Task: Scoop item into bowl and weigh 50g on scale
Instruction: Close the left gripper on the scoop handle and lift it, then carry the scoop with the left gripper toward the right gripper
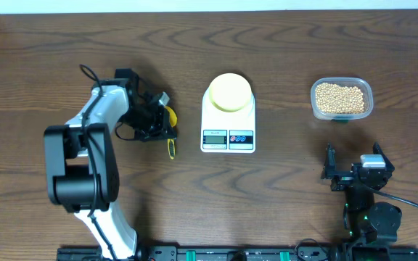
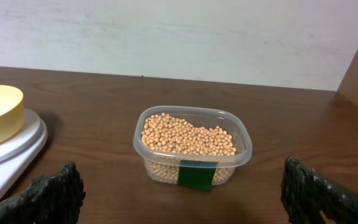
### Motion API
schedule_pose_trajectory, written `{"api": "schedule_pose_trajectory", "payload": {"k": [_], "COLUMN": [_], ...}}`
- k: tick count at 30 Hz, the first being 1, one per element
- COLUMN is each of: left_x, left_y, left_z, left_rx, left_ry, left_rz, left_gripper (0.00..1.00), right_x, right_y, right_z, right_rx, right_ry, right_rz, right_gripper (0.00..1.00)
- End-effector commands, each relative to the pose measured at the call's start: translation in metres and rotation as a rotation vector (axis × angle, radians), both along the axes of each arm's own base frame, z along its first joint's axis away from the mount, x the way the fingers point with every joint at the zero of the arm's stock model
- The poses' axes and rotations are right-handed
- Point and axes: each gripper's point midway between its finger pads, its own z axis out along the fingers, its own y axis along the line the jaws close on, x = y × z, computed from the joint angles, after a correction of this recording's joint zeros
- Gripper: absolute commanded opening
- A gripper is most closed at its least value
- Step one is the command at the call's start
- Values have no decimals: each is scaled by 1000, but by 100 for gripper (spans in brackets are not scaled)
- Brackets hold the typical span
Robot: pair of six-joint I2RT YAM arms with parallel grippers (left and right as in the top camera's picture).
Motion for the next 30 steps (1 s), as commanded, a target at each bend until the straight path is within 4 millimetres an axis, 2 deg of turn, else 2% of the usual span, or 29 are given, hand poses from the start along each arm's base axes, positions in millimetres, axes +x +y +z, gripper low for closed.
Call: {"api": "schedule_pose_trajectory", "payload": {"k": [1, 5, 6, 7, 11, 18, 22, 30], "left_x": [19, 26, 30, 33, 41, 47, 58, 76], "left_y": [-6, -15, -17, -18, -17, -18, -16, -14], "left_z": [46, 86, 106, 116, 144, 173, 187, 201], "left_rx": [-118, -268, -335, -364, -428, -468, -486, -517], "left_ry": [-62, -145, -182, -192, -175, -153, -213, -273], "left_rz": [108, 126, 145, 166, 279, 391, 406, 437], "left_gripper": [7, 7, 7, 7, 7, 7, 7, 7], "right_x": [0, 0, 0, 0, 0, 0, 0, 0], "right_y": [-1, -1, -1, -1, -1, -1, -1, -1], "right_z": [-1, -1, -1, -1, -1, -1, -1, -1], "right_rx": [-10, -10, -10, -9, -10, -10, -10, -10], "right_ry": [1, 1, 1, 1, 1, 1, 1, 1], "right_rz": [-4, -4, -4, -4, -4, -4, -4, -4], "right_gripper": [99, 99, 99, 99, 99, 99, 99, 99]}}
